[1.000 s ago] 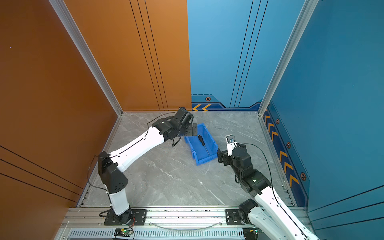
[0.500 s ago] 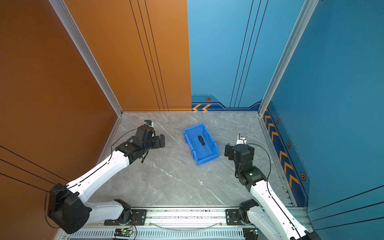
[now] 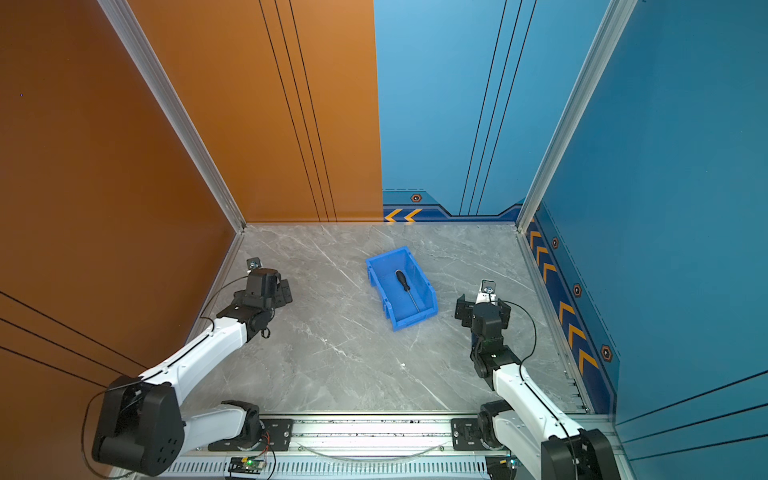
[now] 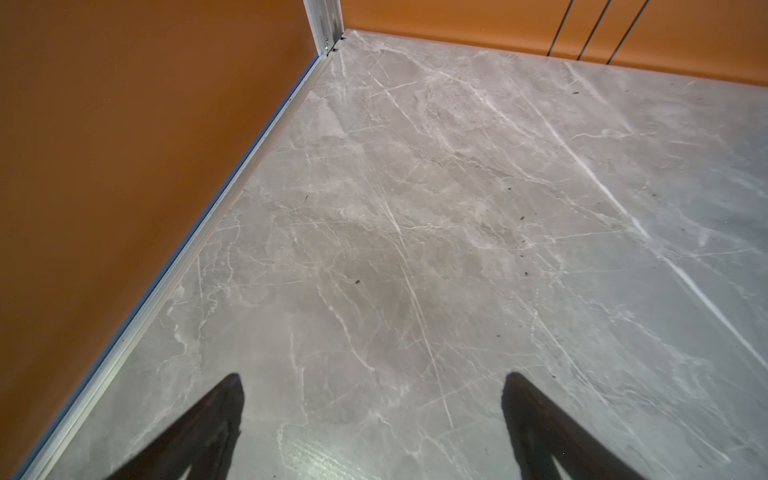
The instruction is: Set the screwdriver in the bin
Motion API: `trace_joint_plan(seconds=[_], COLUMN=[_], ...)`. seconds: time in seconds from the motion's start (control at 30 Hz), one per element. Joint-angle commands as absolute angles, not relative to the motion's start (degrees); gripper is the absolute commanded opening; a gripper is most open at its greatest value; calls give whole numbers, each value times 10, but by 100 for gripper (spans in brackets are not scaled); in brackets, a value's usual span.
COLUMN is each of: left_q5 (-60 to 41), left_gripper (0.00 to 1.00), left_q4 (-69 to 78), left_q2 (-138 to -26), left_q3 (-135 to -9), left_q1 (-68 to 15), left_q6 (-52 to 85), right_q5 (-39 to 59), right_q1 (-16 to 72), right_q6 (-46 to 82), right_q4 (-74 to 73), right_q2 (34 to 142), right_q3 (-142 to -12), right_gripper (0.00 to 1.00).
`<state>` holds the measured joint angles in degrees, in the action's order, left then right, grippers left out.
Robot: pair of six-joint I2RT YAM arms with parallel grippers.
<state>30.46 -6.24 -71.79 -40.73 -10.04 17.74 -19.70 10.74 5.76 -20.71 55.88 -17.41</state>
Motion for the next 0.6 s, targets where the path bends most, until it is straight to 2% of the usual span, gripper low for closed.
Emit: trace_joint_plan(seconds=[0.0, 0.07, 0.27, 0.4, 0.57], left_q5=[313, 291, 268, 274, 247], left_gripper=[98, 98, 98, 98, 98], left_q4=[12, 17, 236, 298, 375], left_q2=[-744, -756, -782, -802, -808], left_q3=[-382, -387, -302, -272, -251], left_q1=[-85, -68, -62, -52, -35], left_q6=[126, 121, 39, 41, 45], right_q5=[-185, -189, -197, -221, -194], right_q1=[100, 98, 99, 89, 51], right_q6=[46, 48, 35, 25, 36], right_q4=[-301, -335, -431, -456, -542], right_q2=[607, 645, 743, 765, 813], right_q3=[-175, -176, -181, -185, -171], right_gripper=[100, 100, 100, 100, 100])
